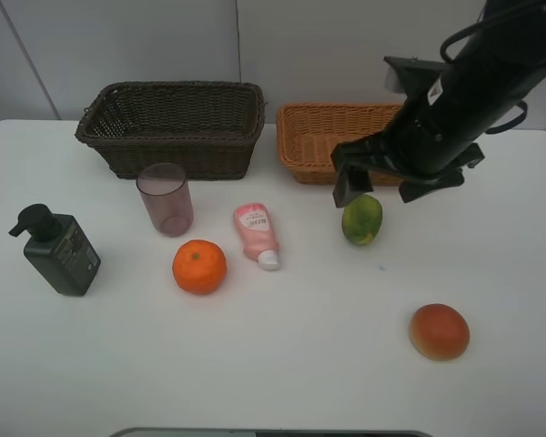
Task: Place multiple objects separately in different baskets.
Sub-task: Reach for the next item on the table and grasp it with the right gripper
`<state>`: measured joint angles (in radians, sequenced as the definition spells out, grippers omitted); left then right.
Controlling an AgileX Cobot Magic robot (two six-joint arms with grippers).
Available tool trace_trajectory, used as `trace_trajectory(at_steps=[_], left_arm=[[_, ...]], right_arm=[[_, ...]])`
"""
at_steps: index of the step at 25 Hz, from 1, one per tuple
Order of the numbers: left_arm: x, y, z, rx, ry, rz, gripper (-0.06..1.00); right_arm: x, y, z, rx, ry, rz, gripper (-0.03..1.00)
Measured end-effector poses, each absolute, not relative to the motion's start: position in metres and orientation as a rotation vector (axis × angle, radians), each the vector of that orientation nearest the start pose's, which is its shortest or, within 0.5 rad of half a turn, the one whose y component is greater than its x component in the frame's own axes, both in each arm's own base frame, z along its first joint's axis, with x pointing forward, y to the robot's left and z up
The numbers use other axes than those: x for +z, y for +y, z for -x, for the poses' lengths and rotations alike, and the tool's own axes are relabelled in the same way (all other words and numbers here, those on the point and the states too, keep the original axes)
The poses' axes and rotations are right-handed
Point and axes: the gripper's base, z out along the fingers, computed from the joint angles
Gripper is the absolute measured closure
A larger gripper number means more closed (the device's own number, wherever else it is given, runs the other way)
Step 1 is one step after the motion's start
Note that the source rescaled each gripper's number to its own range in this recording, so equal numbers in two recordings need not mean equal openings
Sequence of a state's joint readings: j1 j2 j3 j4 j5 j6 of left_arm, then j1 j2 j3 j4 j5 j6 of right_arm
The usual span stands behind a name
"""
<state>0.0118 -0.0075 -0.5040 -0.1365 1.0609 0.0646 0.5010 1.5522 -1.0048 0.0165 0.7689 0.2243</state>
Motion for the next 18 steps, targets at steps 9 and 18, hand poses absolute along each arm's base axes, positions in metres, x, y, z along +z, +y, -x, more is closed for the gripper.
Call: trace_trajectory(at_steps=[9, 18], left_arm=[[0.279, -0.011, 0.007, -0.115, 2.026, -0.061, -0.06], [0.279, -0.011, 0.007, -0.115, 2.026, -0.061, -0.06]], right_arm=[[0.215, 0.149, -0.29, -0.052, 2.907, 0.316, 0.04], [0.21, 0.155, -0.305, -0.036, 2.918, 0.279, -0.03]])
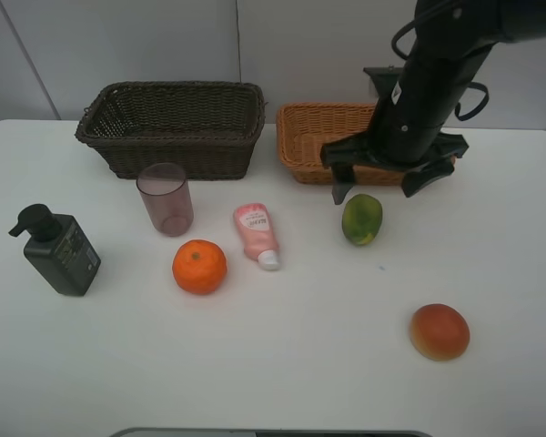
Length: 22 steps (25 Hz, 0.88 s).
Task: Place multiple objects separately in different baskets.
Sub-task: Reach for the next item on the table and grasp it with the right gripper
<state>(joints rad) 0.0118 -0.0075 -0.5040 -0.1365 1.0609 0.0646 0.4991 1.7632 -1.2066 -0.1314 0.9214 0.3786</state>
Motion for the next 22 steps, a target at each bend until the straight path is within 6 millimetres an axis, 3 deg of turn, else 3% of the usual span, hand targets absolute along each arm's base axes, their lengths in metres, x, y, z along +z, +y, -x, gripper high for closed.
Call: trace_trajectory(at_steps=[13, 22], left_arm=[[0.279, -0.011, 0.007, -0.115, 2.026, -0.061, -0.06], [0.279, -0.011, 0.007, -0.115, 2.026, -0.061, -0.06]], right_arm=[[0.183, 0.157, -0.323, 0.02, 2.913, 0.124, -0.03], [0.155, 0.162, -0.344, -0.091, 2.95, 0.069, -0.03]])
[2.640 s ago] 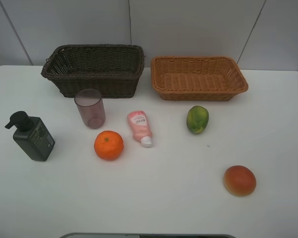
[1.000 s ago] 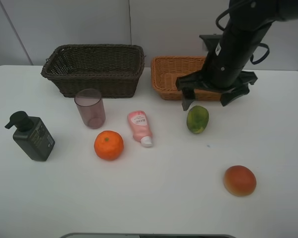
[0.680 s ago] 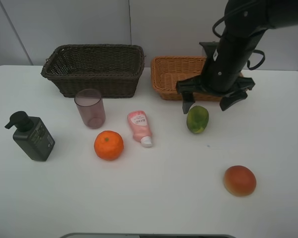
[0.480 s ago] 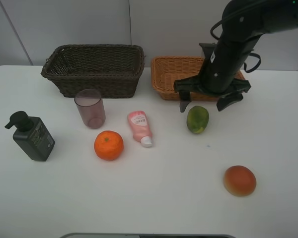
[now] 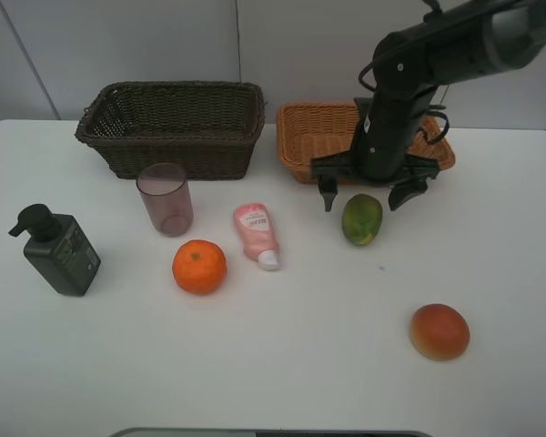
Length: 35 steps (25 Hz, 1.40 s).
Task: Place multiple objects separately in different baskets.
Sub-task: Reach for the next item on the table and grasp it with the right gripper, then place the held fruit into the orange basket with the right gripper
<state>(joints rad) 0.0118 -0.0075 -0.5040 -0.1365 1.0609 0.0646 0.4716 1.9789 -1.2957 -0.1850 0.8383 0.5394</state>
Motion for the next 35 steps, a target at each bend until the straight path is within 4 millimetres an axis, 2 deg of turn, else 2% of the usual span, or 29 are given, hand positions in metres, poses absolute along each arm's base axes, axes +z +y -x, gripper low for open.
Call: trace_trajectory(at_steps=[15, 20, 21, 23, 24, 25, 26, 35], left_arm=[[0.279, -0.011, 0.007, -0.115, 2.026, -0.061, -0.06], [0.279, -0.011, 0.007, -0.115, 2.026, -0.061, -0.06], [0.279, -0.011, 0.007, -0.115, 2.026, -0.061, -0.06], [0.279, -0.011, 0.007, -0.115, 2.026, -0.061, -0.06], [0.279, -0.011, 0.007, -0.115, 2.026, -0.061, -0.06], [0.279, -0.011, 0.007, -0.115, 2.026, -0.061, -0.06], [0.279, -0.011, 0.007, -0.115, 2.026, -0.061, -0.06], [0.279, -0.011, 0.007, -0.115, 2.026, -0.061, -0.06]], right_arm=[[0.115, 0.163, -0.351, -0.151, 2.993, 0.001, -0.03], [0.112, 0.163, -0.351, -0.158, 2.994, 0.008, -0.01], [0.111, 0.162, -0.351, -0.16, 2.994, 0.009, 0.03], [0.111, 0.162, -0.351, -0.162, 2.996, 0.01, 0.23], [0.109, 0.162, -0.351, -0.164, 2.998, 0.011, 0.37], [0.108, 0.162, -0.351, -0.17, 3.0, 0.014, 0.63], [0.107, 0.162, -0.351, -0.173, 3.002, 0.014, 0.82], [0.107, 0.162, -0.351, -0.174, 3.002, 0.015, 0.8]])
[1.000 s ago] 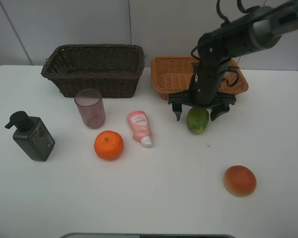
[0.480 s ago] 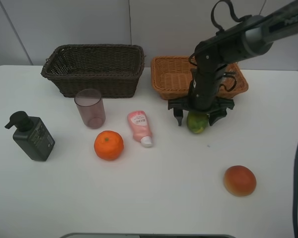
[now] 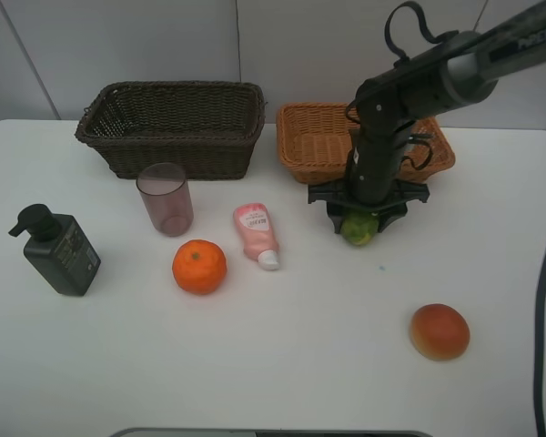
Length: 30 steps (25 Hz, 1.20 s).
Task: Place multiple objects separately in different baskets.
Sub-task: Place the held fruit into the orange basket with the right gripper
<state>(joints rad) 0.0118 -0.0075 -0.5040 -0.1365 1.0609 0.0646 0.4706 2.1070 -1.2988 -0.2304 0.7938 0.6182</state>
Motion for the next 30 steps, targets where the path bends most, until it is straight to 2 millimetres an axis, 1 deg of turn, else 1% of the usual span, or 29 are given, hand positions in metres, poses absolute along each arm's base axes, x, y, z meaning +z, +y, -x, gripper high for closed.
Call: trace_trajectory(at_steps=[12, 15, 17, 19, 23, 25, 27, 30], left_arm=[[0.279, -0.011, 0.007, -0.115, 2.026, -0.061, -0.06], [0.279, -0.011, 0.007, -0.115, 2.026, -0.061, -0.06], [0.279, -0.011, 0.007, -0.115, 2.026, -0.061, -0.06], [0.279, -0.011, 0.007, -0.115, 2.026, -0.061, -0.06], [0.279, -0.011, 0.007, -0.115, 2.026, -0.061, -0.06], [0.279, -0.011, 0.007, -0.115, 2.026, -0.061, -0.06], [0.279, -0.011, 0.007, -0.115, 2.026, -0.061, -0.06], [0.279, -0.011, 0.007, -0.115, 2.026, -0.061, -0.06]], right_arm=[[0.107, 0.162, -0.351, -0.176, 3.0, 0.018, 0.81], [0.111, 0.161, -0.35, -0.188, 3.007, 0.016, 0.81], [0.119, 0.16, -0.349, -0.192, 3.006, 0.035, 0.81], [0.132, 0.159, -0.346, -0.192, 3.006, 0.088, 0.81], [0.164, 0.158, -0.336, -0.158, 3.01, 0.262, 0.81], [0.177, 0.158, -0.33, -0.138, 3.011, 0.335, 0.81], [0.192, 0.158, -0.326, -0.114, 2.99, 0.377, 0.81], [0.209, 0.159, -0.327, -0.102, 2.972, 0.391, 0.81]])
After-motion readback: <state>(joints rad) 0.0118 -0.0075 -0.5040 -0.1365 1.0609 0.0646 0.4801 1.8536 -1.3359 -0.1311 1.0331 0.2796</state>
